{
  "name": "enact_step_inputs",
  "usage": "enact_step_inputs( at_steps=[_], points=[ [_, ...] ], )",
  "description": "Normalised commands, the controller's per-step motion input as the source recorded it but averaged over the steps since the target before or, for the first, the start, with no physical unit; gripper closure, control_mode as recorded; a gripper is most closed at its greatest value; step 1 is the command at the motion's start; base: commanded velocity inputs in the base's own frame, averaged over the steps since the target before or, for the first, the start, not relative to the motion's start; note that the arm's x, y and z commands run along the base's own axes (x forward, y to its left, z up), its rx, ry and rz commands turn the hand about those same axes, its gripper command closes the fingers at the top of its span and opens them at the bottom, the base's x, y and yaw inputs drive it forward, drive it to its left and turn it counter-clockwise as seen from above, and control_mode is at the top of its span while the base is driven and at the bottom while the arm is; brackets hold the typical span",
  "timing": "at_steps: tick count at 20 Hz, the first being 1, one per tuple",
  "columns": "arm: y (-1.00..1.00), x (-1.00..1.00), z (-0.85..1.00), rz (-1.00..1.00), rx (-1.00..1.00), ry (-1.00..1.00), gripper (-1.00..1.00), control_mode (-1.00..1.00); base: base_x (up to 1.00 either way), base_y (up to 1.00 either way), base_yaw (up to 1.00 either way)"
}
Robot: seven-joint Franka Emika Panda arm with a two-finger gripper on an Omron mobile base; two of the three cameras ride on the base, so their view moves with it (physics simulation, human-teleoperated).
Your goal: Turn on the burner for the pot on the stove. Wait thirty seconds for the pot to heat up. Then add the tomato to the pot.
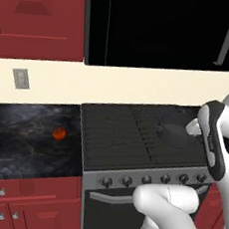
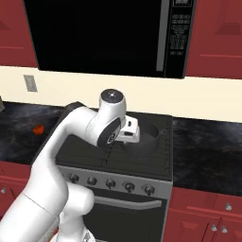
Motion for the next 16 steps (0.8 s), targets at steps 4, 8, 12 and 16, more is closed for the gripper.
enact_step_inputs(
  at_steps=[4,8,12,16],
  points=[
    [-0.58,-0.38,-0.06,-0.04,0.04,-0.19,-1.00,-1.00,0.00,0.00,0.00],
    [-0.46,-0.25,-0.05,-0.04,0.03,-0.16,-1.00,-1.00,0.00,0.00,0.00],
    [-0.52,-0.24,-0.26,-0.02,0.01,-0.15,-1.00,-1.00,0.00,0.00,0.00],
    [-0.51,-0.24,-0.49,0.00,0.00,-0.22,-1.00,-1.00,0.00,0.00,0.00]
  ],
)
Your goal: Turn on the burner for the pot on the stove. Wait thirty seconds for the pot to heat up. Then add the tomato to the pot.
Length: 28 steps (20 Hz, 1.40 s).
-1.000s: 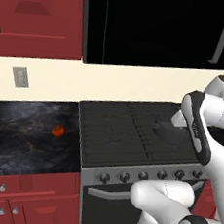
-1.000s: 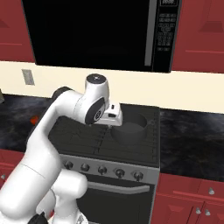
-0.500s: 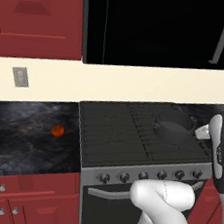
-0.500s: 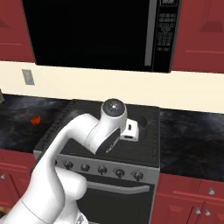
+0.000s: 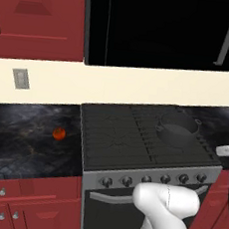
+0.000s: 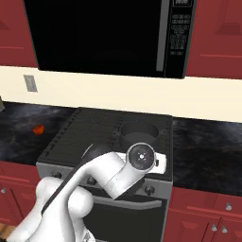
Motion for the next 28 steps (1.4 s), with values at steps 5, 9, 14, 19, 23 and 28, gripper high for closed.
enact_step_inputs(
  at_steps=[5,9,14,19,23,28],
  points=[
    [-0.39,-0.13,-0.60,0.00,0.00,-0.17,-1.00,-1.00,0.00,0.00,0.00],
    [-0.26,-0.15,-0.63,0.02,0.00,-0.16,-1.00,-1.00,0.00,0.00,0.00],
    [-0.05,-0.20,-0.68,0.08,-0.01,-0.23,-1.00,-1.00,0.00,0.00,0.00],
    [0.00,-0.08,-0.87,0.10,-0.05,-0.22,-1.00,-1.00,0.00,0.00,0.00],
    [0.00,-0.01,-0.66,0.08,-0.02,-0.24,-1.00,-1.00,0.00,0.00,0.00],
    [0.00,0.00,-0.36,0.04,0.00,-0.24,-1.00,-1.00,0.00,0.00,0.00]
  ],
)
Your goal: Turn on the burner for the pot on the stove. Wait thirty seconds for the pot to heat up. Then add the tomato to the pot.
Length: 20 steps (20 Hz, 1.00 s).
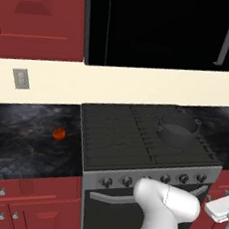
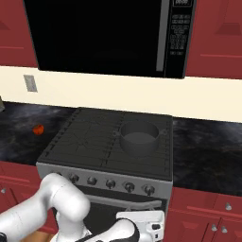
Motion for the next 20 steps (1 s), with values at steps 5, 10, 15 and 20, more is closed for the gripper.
enact_step_inputs(
  at_steps=[5,10,15,20],
  points=[
    [0.00,0.12,-0.15,0.00,0.02,-0.17,-1.00,-1.00,0.00,0.00,0.00],
    [0.00,0.24,-0.11,0.00,0.01,-0.12,-1.00,-1.00,0.00,0.00,0.00],
    [0.00,0.24,-0.10,0.00,0.00,-0.08,-1.00,-1.00,0.00,0.00,0.00],
    [0.00,0.27,-0.07,0.00,0.00,-0.04,-1.00,-1.00,0.00,0.00,0.00]
  ],
)
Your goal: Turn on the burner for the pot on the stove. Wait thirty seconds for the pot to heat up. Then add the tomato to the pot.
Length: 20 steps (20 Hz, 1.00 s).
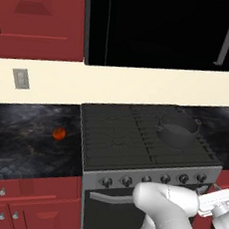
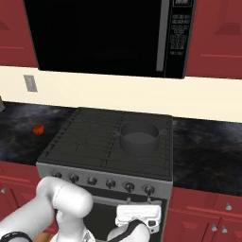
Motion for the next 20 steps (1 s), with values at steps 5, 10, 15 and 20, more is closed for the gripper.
enact_step_inputs(
  at_steps=[5,10,15,20],
  points=[
    [-0.06,0.30,-0.06,0.00,0.00,0.00,-1.00,-1.00,0.00,0.00,0.00],
    [-0.21,0.28,-0.01,0.00,0.01,0.00,-1.00,-1.00,0.00,0.00,0.00],
    [-0.11,0.32,-0.07,0.00,0.00,0.00,-1.00,-1.00,0.00,0.00,0.00],
    [-0.12,0.21,-0.21,0.00,0.00,0.00,-1.00,-1.00,0.00,0.00,0.00]
  ],
)
